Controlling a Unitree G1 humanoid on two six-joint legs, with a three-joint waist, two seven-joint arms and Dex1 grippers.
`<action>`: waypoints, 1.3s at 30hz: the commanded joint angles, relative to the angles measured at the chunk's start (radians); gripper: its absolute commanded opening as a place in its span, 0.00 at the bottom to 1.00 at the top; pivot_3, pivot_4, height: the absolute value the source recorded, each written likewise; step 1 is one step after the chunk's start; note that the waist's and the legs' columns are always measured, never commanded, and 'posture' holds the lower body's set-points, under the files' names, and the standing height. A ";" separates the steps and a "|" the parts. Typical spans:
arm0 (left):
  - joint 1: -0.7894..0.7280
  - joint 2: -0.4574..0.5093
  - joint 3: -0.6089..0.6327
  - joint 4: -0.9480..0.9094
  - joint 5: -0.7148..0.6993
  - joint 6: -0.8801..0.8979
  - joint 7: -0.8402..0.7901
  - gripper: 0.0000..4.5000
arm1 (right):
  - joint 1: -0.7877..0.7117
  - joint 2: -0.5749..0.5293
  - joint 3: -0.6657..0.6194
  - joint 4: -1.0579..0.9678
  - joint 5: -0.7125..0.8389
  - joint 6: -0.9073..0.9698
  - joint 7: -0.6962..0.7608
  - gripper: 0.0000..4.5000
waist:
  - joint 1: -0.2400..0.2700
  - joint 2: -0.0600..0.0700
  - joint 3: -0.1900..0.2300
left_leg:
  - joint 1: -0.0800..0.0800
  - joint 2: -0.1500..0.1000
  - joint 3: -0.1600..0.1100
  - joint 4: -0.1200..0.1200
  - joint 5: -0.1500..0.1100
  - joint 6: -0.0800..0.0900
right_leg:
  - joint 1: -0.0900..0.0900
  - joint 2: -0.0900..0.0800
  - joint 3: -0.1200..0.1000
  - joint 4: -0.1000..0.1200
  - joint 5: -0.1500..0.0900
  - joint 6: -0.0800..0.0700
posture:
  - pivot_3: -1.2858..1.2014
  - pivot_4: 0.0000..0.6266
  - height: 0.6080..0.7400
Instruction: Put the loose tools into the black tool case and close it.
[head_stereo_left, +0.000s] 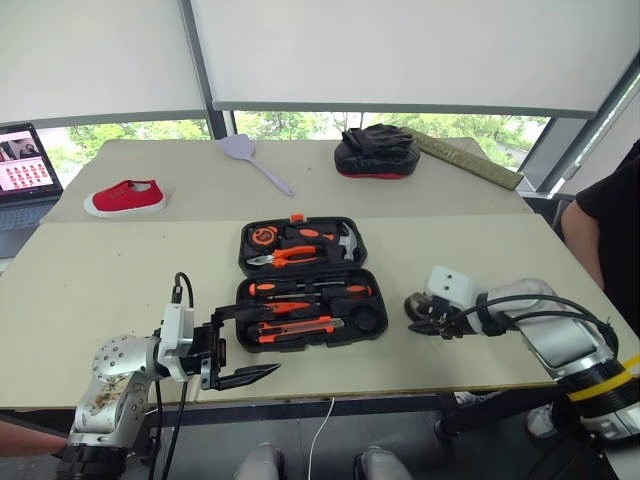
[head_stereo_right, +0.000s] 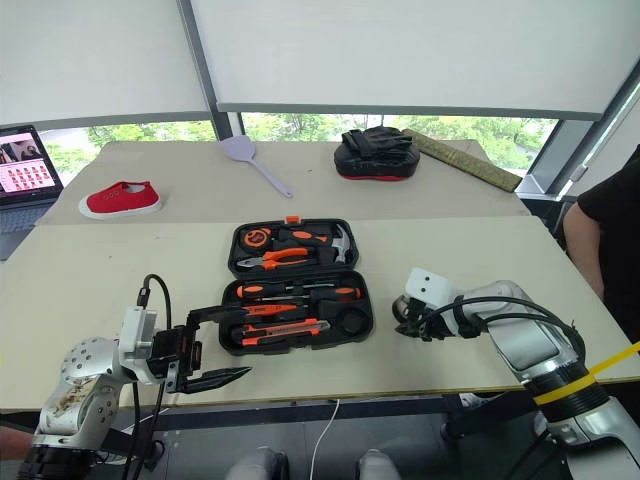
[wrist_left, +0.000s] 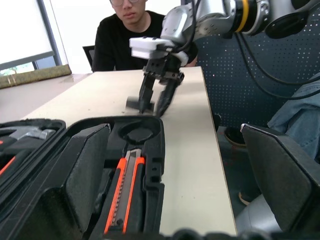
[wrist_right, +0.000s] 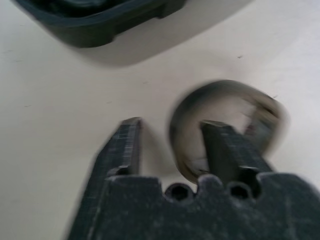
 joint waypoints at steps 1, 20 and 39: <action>-0.019 0.001 0.002 -0.027 -0.008 -0.010 0.010 1.00 | -0.029 -0.024 -0.016 -0.005 -0.012 -0.059 0.050 0.05 | 0.000 0.000 0.000 | 0.000 0.000 0.000 0.000 0.000 0.000 | 0.000 0.000 0.000 0.000 0.001 0.001 | 0.52 0.24 1.00; 0.023 0.019 0.029 -0.064 -0.003 -0.014 0.053 1.00 | -0.227 0.128 0.166 -0.130 0.115 0.264 0.136 0.01 | -0.010 -0.001 0.001 | -0.002 0.000 0.000 0.000 0.000 0.000 | -0.002 -0.001 -0.002 0.000 0.001 -0.003 | 0.52 0.24 1.00; 0.104 0.098 0.126 -0.057 -0.009 0.033 0.124 1.00 | -0.232 0.155 0.096 -0.108 0.165 0.182 0.210 0.52 | -0.011 -0.002 0.001 | 0.001 0.002 0.001 -0.001 0.000 -0.001 | -0.001 0.000 -0.003 0.001 -0.002 -0.004 | 0.52 0.24 1.00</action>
